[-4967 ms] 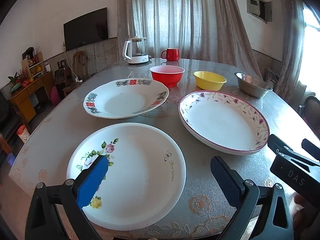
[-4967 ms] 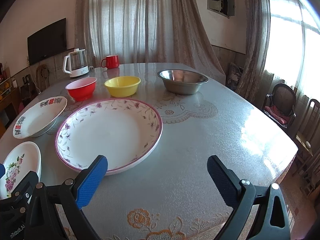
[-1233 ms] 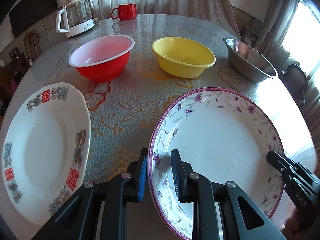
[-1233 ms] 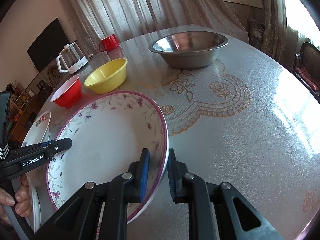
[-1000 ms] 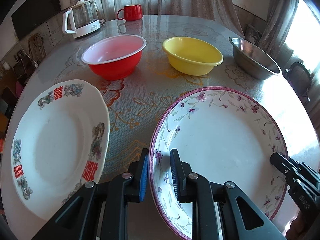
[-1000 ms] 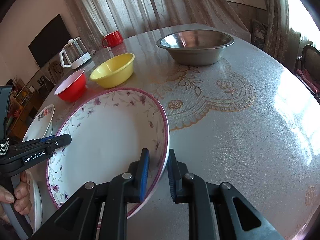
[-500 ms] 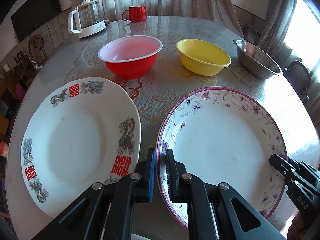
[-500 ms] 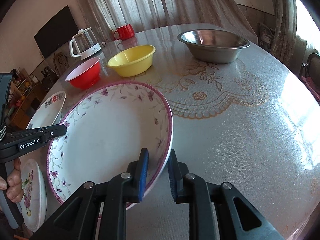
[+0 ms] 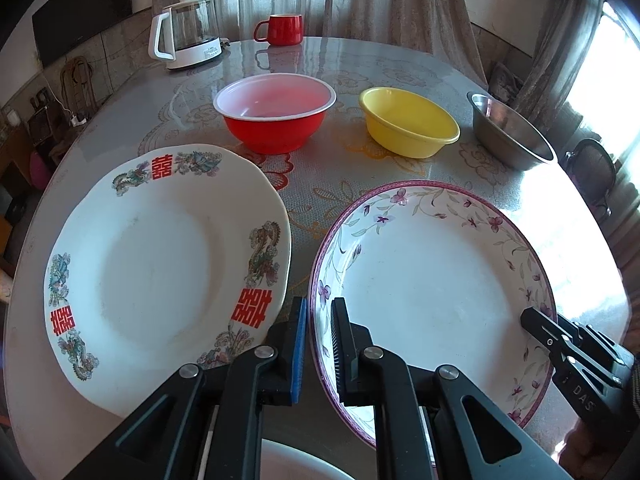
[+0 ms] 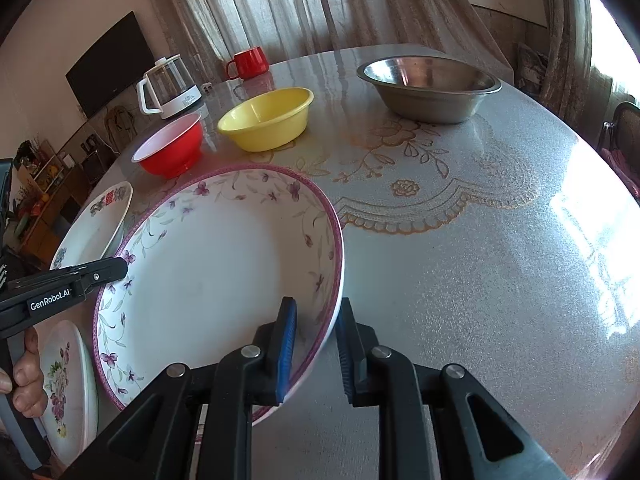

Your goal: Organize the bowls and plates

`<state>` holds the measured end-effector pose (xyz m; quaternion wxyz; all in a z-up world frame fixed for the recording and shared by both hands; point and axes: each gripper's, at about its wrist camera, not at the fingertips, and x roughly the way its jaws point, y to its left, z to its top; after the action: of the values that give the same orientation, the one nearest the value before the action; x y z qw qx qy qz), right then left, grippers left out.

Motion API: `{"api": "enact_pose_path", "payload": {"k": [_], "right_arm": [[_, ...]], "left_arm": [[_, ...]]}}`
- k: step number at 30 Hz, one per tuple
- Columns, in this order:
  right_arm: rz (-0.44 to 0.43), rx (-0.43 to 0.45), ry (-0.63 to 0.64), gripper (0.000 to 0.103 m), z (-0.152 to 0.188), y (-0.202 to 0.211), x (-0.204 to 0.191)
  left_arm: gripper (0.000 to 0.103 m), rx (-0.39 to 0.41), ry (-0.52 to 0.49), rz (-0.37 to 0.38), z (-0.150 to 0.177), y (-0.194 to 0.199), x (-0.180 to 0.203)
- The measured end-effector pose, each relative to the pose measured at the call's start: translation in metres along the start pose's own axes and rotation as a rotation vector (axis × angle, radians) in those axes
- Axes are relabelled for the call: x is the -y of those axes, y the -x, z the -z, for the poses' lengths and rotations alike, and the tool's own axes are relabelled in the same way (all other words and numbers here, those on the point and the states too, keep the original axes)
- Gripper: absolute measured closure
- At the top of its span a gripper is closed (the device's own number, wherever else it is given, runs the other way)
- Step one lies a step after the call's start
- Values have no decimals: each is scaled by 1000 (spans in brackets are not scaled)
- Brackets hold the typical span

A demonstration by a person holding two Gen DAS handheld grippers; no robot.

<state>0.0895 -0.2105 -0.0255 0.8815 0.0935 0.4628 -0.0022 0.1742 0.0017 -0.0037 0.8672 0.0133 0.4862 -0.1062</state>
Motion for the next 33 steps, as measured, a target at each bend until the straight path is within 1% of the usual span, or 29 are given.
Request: {"api": "enact_pose_path", "payload": {"k": [2,6,9,11,17,18,20,22,28,31,33], "right_arm": [[6,4,11,83,1,0,-2],[-14,8,4,83,3,1,0],[-4,13,15,80,4,2,-3],[1,12,19,79,5,3,-5],[-46,11,4,79,9,7,-1],[-52,10,-1,79,10,7,0],[-68,6,-18,79,12,9,2],[-69,18,-25,79,13,15,3],[-9,94,-2,79,12,33,3],[-12,113,11,78,8,37,-1],[-23,123,26,75,7,38,-8]], "left_arm": [[92,4,9,15,4,3,-3],[92,31,25,43,13,12,-6],[92,45,47,51,20,18,-10],[92,57,72,71,26,25,-14],[91,85,106,83,41,39,-19],[89,94,104,85,43,42,-18],[88,114,95,68,49,48,-16],[85,133,92,55,53,53,-17],[84,153,158,33,61,61,-34],[84,165,173,20,64,65,-42],[81,173,178,-2,65,66,-47]]}}
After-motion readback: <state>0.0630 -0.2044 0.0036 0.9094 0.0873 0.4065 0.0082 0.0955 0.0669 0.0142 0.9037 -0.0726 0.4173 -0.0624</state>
